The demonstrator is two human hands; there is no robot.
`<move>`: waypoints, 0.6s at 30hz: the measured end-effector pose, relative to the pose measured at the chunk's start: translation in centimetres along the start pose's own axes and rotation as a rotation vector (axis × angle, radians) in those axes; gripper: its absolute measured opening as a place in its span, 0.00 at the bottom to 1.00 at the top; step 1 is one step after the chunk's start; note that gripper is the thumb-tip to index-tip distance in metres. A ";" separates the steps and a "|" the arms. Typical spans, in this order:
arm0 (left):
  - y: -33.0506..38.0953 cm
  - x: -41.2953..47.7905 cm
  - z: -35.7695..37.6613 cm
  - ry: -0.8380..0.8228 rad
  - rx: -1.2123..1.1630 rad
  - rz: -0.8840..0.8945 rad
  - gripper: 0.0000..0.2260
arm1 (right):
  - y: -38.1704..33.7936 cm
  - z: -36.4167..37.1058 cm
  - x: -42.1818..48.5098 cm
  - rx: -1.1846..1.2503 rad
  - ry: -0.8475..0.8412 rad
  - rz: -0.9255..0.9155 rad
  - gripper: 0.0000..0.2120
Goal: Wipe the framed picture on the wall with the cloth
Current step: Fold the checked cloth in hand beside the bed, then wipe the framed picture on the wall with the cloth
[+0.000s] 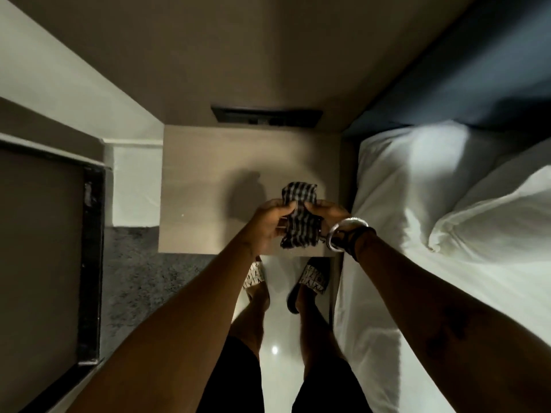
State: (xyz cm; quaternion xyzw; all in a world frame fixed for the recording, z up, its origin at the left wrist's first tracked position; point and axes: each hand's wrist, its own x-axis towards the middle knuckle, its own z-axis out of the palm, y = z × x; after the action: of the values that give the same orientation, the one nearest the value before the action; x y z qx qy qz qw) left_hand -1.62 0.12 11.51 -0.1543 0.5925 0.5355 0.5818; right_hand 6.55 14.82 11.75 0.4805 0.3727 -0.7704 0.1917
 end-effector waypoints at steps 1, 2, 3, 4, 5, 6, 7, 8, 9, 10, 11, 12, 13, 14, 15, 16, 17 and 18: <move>1.7 -1.6 0.5 0.010 0.050 0.033 0.07 | -1.3 0.3 -1.7 0.026 -0.005 -0.030 0.07; 3.1 -3.1 0.9 0.026 0.101 0.065 0.05 | -2.3 0.7 -3.3 0.049 -0.022 -0.049 0.08; 4.8 -4.7 1.3 0.034 0.141 0.107 0.03 | -3.6 1.1 -4.9 0.066 -0.044 -0.073 0.09; 6.3 -6.2 1.8 0.037 0.163 0.140 0.02 | -4.9 1.5 -6.6 0.068 -0.063 -0.085 0.09; 7.5 -7.6 2.1 0.032 0.175 0.178 0.02 | -6.0 1.9 -8.1 0.098 -0.078 -0.102 0.10; 9.3 -9.7 2.8 0.026 0.182 0.217 0.02 | -7.6 2.5 -10.4 0.129 -0.070 -0.129 0.10; 10.6 -11.6 3.5 0.027 0.184 0.243 0.03 | -8.7 2.9 -12.5 0.158 -0.080 -0.145 0.11; 12.7 -14.0 4.3 0.015 0.200 0.286 0.03 | -10.7 3.7 -15.2 0.163 -0.081 -0.181 0.13; 13.9 -15.2 4.8 0.011 0.212 0.305 0.03 | -11.9 4.3 -16.9 0.186 -0.082 -0.194 0.15; 15.3 -16.6 5.5 0.004 0.228 0.336 0.03 | -13.2 4.8 -18.8 0.199 -0.090 -0.230 0.18; 17.3 -18.6 6.5 -0.020 0.257 0.375 0.04 | -14.9 5.3 -21.3 0.217 -0.091 -0.291 0.22; 18.7 -20.0 7.3 -0.047 0.284 0.398 0.05 | -15.8 5.6 -23.4 0.245 -0.104 -0.346 0.26; 20.4 -21.4 8.3 -0.081 0.316 0.435 0.05 | -17.0 5.8 -25.6 0.269 -0.102 -0.411 0.30; 22.0 -22.7 9.2 -0.111 0.342 0.474 0.05 | -18.0 6.0 -27.4 0.286 -0.106 -0.461 0.32; 23.5 -23.8 10.1 -0.130 0.361 0.514 0.05 | -19.0 6.0 -29.0 0.299 -0.122 -0.507 0.33; 25.1 -25.3 11.4 -0.145 0.377 0.558 0.05 | -20.1 5.9 -30.9 0.304 -0.132 -0.555 0.34; 26.2 -26.7 12.5 -0.152 0.389 0.595 0.06 | -20.9 6.0 -32.5 0.310 -0.155 -0.601 0.34; 27.4 -28.2 13.8 -0.163 0.408 0.644 0.06 | -22.0 6.0 -34.4 0.315 -0.173 -0.655 0.35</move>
State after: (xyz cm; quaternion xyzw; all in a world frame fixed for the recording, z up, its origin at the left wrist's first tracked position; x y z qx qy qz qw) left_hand -8.77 9.32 51.51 0.2013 0.6566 0.5725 0.4478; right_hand 4.58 22.35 52.28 0.2924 0.3662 -0.8764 -0.1107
